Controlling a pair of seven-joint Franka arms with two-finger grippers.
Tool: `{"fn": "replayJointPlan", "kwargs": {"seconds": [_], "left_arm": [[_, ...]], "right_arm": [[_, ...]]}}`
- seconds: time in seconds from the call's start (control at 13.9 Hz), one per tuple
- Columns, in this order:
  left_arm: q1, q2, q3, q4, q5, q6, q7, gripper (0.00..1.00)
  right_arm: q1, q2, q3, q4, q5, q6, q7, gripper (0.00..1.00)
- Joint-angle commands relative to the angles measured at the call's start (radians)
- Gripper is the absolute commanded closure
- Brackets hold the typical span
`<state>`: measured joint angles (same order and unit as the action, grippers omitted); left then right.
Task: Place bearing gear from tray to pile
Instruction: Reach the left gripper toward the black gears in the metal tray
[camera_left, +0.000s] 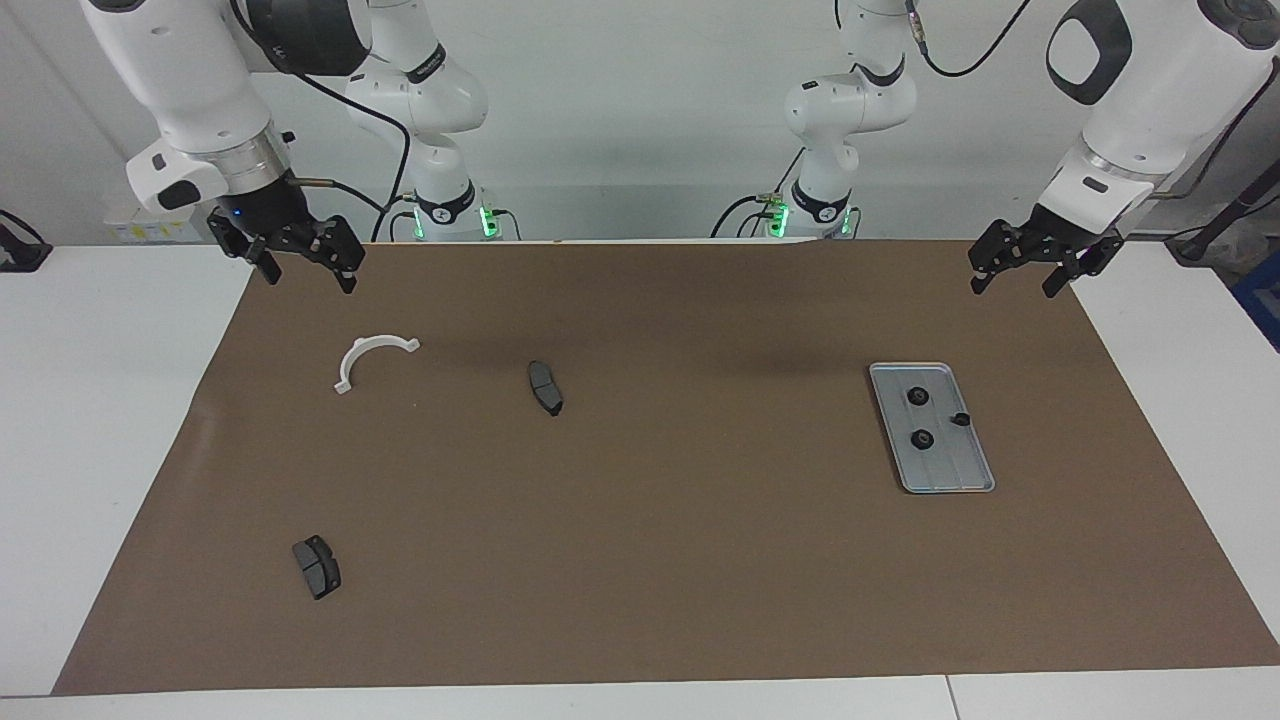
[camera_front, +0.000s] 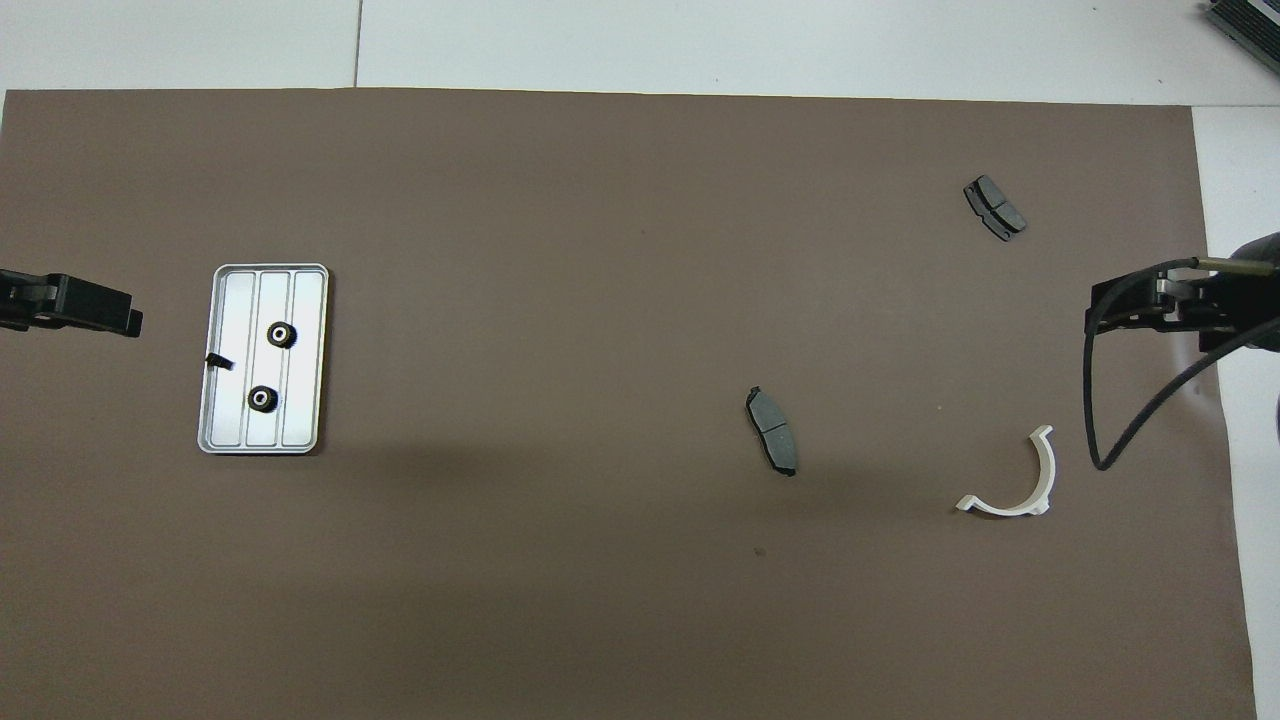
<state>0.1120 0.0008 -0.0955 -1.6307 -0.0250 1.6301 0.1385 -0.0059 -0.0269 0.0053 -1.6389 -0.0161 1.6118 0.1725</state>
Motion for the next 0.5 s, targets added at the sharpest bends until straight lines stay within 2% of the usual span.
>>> {"fn": "replayJointPlan", "kwargs": {"seconds": [0.0, 0.43], "left_arm": [[0.021, -0.028, 0.0, -0.034, 0.007, 0.025, 0.009, 0.0], [0.023, -0.027, 0.0, -0.032, 0.007, 0.033, 0.004, 0.0]], "right_arm": [[-0.008, -0.022, 0.007, -0.022, 0.007, -0.001, -0.025, 0.0], [-0.008, -0.022, 0.007, -0.024, 0.007, -0.001, -0.025, 0.0]]}}
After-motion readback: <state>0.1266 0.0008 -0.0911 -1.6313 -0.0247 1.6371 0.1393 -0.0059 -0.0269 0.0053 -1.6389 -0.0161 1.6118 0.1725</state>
